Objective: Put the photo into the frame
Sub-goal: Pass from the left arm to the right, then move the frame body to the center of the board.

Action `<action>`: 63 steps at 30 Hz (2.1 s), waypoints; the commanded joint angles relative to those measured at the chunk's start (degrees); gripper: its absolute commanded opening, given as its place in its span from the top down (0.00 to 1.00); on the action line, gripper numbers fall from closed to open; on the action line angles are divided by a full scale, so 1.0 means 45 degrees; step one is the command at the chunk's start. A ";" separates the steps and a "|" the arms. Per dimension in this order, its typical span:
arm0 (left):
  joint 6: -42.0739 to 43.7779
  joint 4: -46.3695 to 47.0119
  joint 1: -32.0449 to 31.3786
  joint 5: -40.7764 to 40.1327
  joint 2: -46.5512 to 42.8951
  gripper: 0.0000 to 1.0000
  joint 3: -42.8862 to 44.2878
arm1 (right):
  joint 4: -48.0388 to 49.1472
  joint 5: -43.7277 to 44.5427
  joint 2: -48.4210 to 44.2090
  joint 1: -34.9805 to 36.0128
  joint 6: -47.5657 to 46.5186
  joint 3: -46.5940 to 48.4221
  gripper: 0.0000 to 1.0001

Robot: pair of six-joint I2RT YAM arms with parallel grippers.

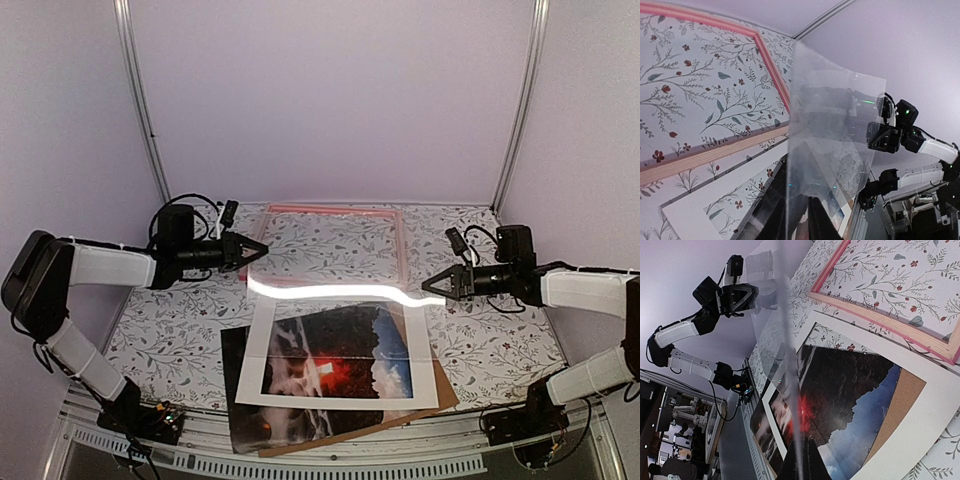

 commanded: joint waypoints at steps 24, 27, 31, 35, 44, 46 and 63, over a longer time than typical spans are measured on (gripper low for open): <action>0.1581 -0.5510 0.1851 -0.3723 0.2309 0.17 0.4156 | -0.1651 -0.2425 0.1770 -0.0936 0.1091 0.3532 1.00; 0.2509 -0.7414 0.1844 -0.5338 0.3242 0.17 0.5715 | -0.2588 -0.1985 0.2224 -0.1242 0.1189 0.4026 1.00; 0.3646 -0.8939 0.1860 -0.6719 0.4790 0.17 0.7789 | -0.4138 -0.1018 0.2759 -0.1450 0.0860 0.4760 1.00; 0.4446 -1.0133 0.1854 -0.7428 0.6475 0.21 0.9852 | -0.5146 -0.0499 0.3467 -0.1615 0.0347 0.5306 1.00; 0.5502 -1.1418 0.1830 -0.7623 0.9400 0.35 1.3083 | -0.5486 -0.0529 0.4170 -0.1792 -0.0047 0.5736 1.00; 0.5561 -1.1516 0.1824 -0.7516 0.9684 0.39 1.3379 | -0.5531 -0.0548 0.4149 -0.1879 -0.0081 0.5772 1.00; 0.5083 -1.0627 0.1210 -0.7644 0.9136 0.72 1.1180 | -0.5569 -0.0909 0.4390 -0.2242 0.0386 0.6682 1.00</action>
